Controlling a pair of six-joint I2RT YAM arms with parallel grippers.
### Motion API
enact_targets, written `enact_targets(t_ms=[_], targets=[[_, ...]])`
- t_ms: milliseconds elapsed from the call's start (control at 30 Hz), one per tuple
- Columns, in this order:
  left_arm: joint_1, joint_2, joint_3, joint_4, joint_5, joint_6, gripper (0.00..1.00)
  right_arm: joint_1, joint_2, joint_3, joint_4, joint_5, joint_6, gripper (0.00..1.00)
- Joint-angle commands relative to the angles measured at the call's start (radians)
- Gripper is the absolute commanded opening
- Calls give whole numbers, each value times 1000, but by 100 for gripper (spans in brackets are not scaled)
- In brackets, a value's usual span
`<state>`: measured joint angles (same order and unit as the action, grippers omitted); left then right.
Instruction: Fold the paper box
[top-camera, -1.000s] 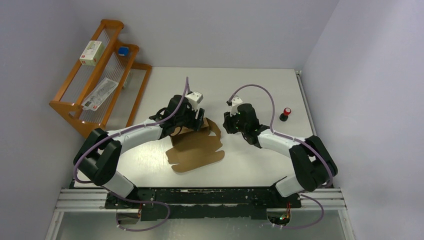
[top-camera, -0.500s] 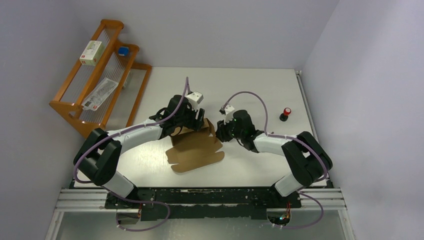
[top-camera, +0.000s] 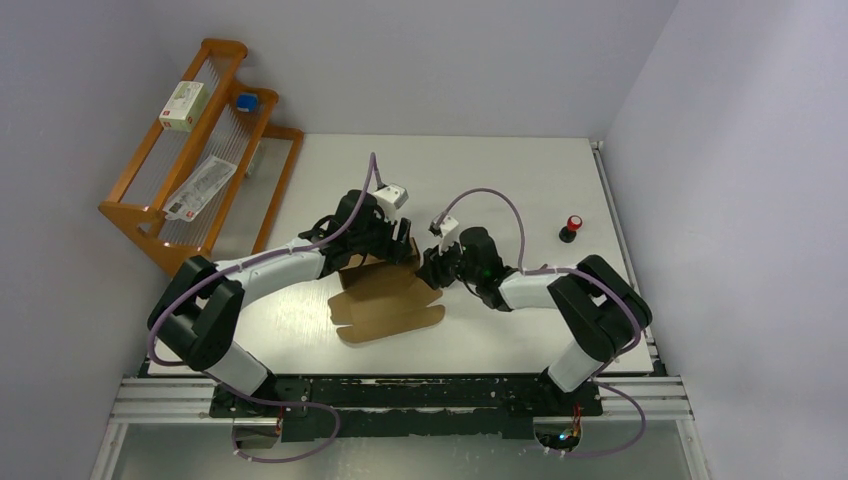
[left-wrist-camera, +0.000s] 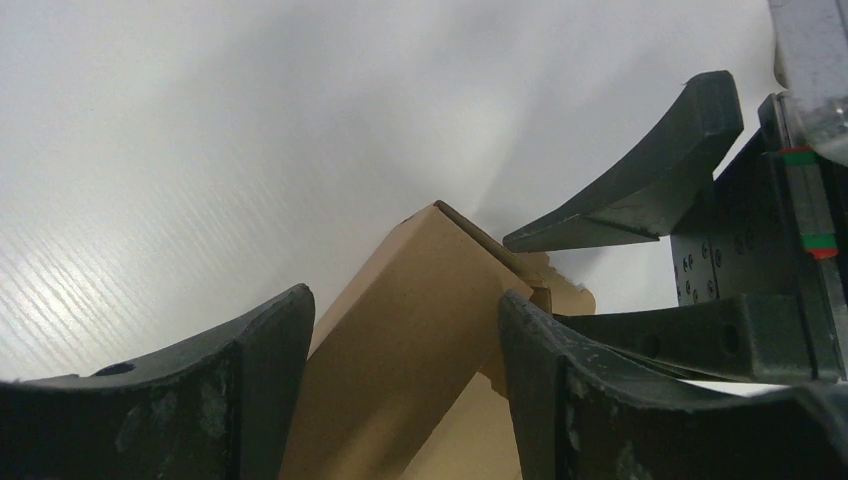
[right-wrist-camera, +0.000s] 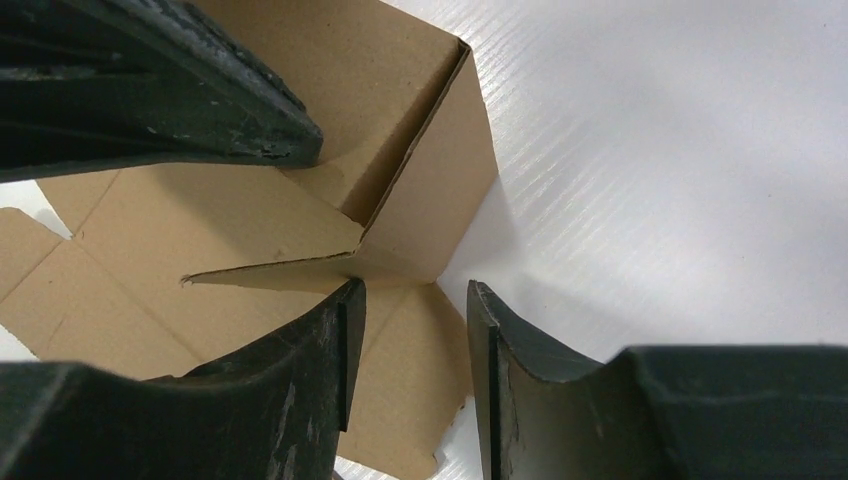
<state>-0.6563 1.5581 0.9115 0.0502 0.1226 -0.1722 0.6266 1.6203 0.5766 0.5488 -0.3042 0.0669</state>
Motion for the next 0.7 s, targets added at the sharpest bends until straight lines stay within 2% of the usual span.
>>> enact_targets(t_ms=[0, 333, 667], targets=[[0, 22, 34, -31, 53, -22, 72, 8, 16, -35, 157, -2, -7, 46], [13, 36, 32, -12, 148, -67, 71, 12, 89, -74, 372, -6, -9, 46], [18, 36, 26, 4, 227, -96, 70, 37, 136, -82, 464, 50, -36, 39]])
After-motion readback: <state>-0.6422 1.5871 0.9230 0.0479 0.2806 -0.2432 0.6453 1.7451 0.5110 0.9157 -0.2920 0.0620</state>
